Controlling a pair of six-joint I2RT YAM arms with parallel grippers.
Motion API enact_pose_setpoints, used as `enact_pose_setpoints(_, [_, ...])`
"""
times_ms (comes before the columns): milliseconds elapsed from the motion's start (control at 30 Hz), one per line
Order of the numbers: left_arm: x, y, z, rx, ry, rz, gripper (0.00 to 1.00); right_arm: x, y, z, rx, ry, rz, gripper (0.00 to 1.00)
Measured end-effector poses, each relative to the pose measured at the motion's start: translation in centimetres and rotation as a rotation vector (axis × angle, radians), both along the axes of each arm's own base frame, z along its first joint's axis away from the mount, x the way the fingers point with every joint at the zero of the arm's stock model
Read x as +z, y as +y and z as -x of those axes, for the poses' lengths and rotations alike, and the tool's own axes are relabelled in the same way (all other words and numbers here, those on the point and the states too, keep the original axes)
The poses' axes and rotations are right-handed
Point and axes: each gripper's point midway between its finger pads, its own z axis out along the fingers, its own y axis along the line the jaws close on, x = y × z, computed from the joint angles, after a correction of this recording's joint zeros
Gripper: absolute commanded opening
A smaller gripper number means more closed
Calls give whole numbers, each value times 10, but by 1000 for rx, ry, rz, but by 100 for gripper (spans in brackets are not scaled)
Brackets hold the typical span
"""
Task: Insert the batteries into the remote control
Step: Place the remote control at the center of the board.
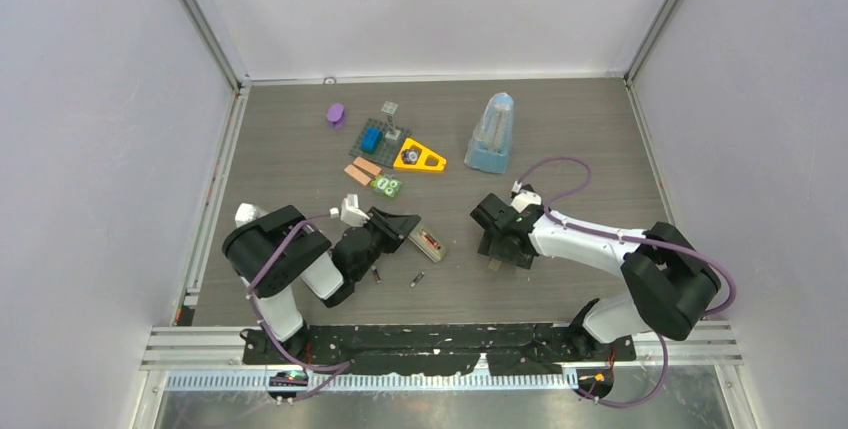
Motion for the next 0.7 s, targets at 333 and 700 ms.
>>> enact_pose_setpoints(333, [-7, 12, 10, 42, 35, 57, 38, -1, 4, -4, -10, 3, 2, 54])
enact_pose_setpoints(700, [-11, 27, 19, 115, 111, 119, 80, 0, 11, -8, -17, -8, -32, 33])
